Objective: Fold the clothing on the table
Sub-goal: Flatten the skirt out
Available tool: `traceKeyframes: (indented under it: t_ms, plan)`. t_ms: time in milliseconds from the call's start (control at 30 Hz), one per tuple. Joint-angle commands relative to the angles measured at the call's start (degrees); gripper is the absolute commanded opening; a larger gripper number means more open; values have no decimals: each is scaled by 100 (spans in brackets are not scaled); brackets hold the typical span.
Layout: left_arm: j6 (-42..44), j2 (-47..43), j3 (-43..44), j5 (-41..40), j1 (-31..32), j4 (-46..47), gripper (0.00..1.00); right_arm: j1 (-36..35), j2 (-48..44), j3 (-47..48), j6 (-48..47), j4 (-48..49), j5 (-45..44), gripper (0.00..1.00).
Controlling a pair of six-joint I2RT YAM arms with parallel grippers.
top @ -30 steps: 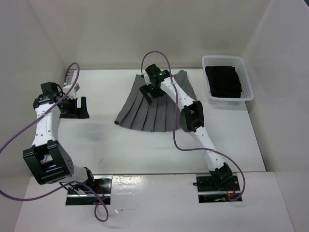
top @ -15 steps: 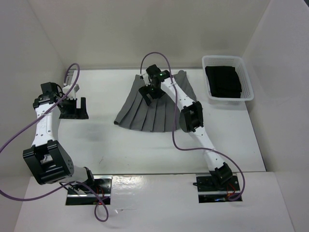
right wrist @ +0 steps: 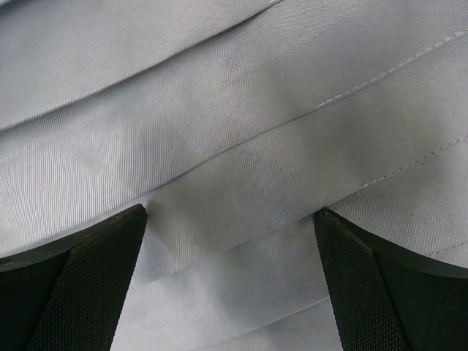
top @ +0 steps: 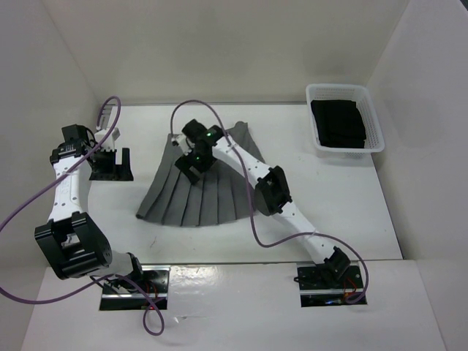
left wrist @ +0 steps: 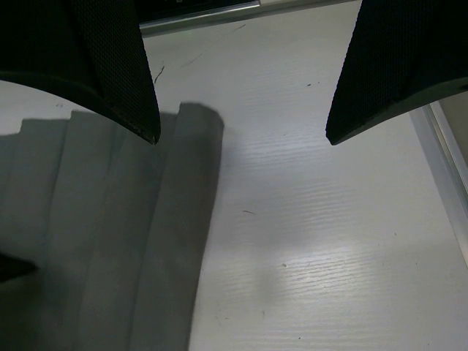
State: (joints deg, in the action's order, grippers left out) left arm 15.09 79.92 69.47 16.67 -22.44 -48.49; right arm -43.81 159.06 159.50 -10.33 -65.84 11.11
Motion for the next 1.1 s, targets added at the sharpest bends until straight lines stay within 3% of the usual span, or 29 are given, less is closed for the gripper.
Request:
traceKeyframes:
  t_ms: [0, 167, 467, 600, 633, 733, 833, 933, 1067]
  plan:
    - [143, -187, 40, -5, -33, -73, 100, -443, 204, 195, 57, -394, 217, 99]
    - [143, -187, 40, -5, -33, -73, 100, -349, -208, 336, 119, -219, -224, 99]
    - [143, 225, 40, 565, 178, 84, 100, 662, -2633, -752, -83, -51, -171, 99]
    - [21, 567, 40, 776, 432, 269, 100, 1427, -3694, -2604, -136, 411, -258, 95]
    - [-32, 621, 40, 881, 433, 270, 100, 1524, -3907, -3565, -136, 588, -311, 92]
    - [-85, 770, 92, 1057, 433, 375, 100, 1657, -4548, -5290, -189, 1080, -591, 83]
    - [-147, 823, 93, 1128, 433, 375, 100, 1657, -4997, -6601, -250, 1310, -470, 72]
    - [-147, 823, 146, 1128, 433, 375, 100, 1657, -5271, -7552, -303, 1582, -391, 62]
    - [-147, 823, 146, 1128, 433, 375, 100, 1709, -5543, -8276, -356, 1829, -391, 60]
